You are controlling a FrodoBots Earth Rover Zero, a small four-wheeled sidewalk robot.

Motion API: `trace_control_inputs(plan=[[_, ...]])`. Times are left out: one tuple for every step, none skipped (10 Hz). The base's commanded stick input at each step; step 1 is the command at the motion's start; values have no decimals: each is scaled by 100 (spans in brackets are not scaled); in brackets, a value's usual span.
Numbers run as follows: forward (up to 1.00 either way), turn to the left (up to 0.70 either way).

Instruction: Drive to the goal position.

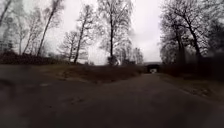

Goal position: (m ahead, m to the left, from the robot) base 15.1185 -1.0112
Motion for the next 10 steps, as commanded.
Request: trace_control_inputs(plan=[[70,0],[70,0],[70,0],[70,0],[70,0],[70,0],[70,0],[70,0],[70,0],[70,0]])
